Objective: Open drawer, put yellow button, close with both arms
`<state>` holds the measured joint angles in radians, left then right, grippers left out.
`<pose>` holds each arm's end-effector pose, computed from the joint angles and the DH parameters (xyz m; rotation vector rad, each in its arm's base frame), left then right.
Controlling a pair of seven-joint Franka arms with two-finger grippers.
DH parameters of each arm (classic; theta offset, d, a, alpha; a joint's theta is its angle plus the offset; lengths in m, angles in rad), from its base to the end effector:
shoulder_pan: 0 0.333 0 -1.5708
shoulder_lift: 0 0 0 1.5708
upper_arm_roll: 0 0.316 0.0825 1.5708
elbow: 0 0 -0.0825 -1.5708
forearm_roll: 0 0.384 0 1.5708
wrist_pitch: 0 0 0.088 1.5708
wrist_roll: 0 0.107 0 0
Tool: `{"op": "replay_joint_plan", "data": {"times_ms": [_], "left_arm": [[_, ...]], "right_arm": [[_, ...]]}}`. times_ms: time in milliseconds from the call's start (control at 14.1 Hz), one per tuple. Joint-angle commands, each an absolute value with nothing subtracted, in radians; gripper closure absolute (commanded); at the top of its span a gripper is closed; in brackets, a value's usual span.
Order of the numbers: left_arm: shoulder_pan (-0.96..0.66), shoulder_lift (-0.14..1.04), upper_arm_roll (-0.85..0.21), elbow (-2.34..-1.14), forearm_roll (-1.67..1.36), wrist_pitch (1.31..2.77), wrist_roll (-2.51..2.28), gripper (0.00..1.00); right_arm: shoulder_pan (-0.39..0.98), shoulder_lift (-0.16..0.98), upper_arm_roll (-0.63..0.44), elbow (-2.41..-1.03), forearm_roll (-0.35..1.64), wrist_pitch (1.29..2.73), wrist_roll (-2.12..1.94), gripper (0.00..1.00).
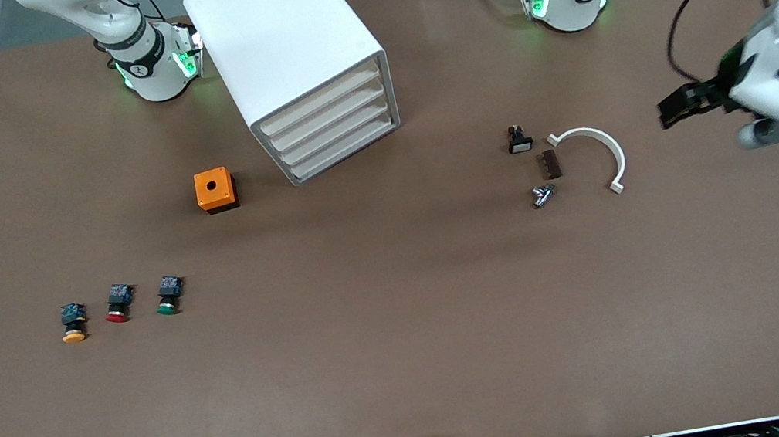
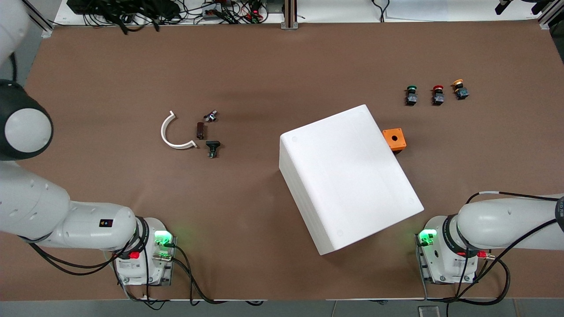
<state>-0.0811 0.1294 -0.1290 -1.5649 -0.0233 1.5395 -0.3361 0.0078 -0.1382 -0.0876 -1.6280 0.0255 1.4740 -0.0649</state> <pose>0.5716 -0.1201 0.5517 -3.1224 -0.1983 0.2489 0.4991 -0.0405 0.6621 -3.1029 0.0182 0.0211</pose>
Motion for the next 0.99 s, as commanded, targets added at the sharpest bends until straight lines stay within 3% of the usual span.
{"op": "replay_joint_plan", "data": {"times_ms": [0, 213, 567, 922], "left_arm": [[-0.15, 0.201, -0.137, -1.531, -0.015, 1.525, -0.49, 0.0], [-0.259, 0.254, -0.137, -1.529, -0.017, 1.528, -0.691, 0.0], [-0.423, 0.4, -0.135, -1.388, -0.05, 1.517, -1.111, 0.0], [-0.462, 0.563, -0.135, -1.304, -0.231, 1.439, -1.374, 0.0]], "right_arm": [[0.006, -0.15, -0.089, -1.632, 0.04, 1.468, -0.052, 0.0], [0.006, -0.149, -0.089, -1.632, 0.04, 1.468, -0.054, 0.0], [0.005, -0.143, -0.09, -1.628, 0.038, 1.468, -0.069, 0.0], [-0.014, -0.123, -0.092, -1.591, 0.04, 1.468, -0.067, 0.0]]}}
